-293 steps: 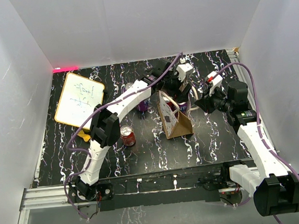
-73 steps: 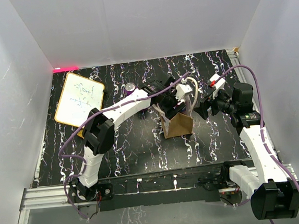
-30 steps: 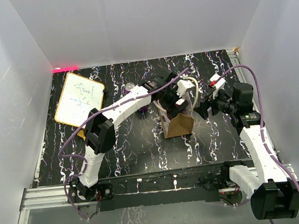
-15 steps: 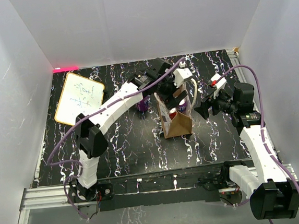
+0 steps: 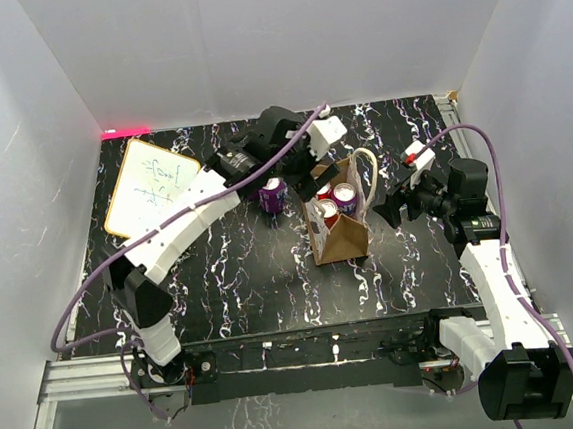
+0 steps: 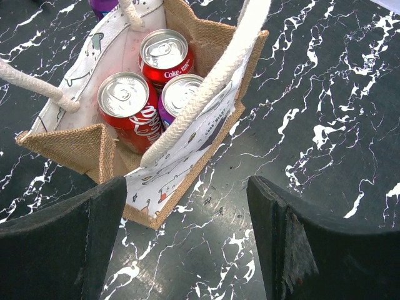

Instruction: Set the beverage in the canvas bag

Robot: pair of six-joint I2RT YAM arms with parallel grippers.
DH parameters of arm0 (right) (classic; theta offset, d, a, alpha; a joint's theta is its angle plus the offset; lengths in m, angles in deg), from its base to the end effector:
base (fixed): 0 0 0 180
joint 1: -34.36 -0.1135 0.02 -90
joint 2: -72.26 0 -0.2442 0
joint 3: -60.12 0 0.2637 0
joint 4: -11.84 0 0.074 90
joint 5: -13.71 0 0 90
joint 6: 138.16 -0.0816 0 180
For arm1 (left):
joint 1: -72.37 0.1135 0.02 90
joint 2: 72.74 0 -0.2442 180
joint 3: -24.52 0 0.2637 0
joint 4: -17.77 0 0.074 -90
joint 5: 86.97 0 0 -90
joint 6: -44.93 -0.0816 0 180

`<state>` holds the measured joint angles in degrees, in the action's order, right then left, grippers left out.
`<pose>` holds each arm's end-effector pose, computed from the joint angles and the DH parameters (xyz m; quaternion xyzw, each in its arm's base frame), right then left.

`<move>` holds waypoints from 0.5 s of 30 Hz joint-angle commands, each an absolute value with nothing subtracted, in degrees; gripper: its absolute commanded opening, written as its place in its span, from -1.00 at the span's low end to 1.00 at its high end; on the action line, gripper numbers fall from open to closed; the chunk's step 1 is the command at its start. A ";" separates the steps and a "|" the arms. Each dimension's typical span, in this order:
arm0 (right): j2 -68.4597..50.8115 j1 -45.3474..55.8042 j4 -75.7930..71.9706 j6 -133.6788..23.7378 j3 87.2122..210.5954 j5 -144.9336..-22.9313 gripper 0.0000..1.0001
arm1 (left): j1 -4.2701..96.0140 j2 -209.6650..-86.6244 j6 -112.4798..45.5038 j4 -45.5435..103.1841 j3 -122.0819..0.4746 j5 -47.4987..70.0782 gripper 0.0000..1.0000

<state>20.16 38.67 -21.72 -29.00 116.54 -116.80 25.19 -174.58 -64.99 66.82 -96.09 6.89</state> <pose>0.2549 0.0339 0.2596 -0.2782 0.7799 0.1959 0.5253 0.3045 -0.3367 0.3590 0.4930 0.7131 -0.1456 0.4767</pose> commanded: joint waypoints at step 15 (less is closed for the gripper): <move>21.02 39.52 -18.32 -29.08 116.34 -117.65 0.62 | 47.01 -169.32 -51.15 56.40 -85.43 10.02 0.94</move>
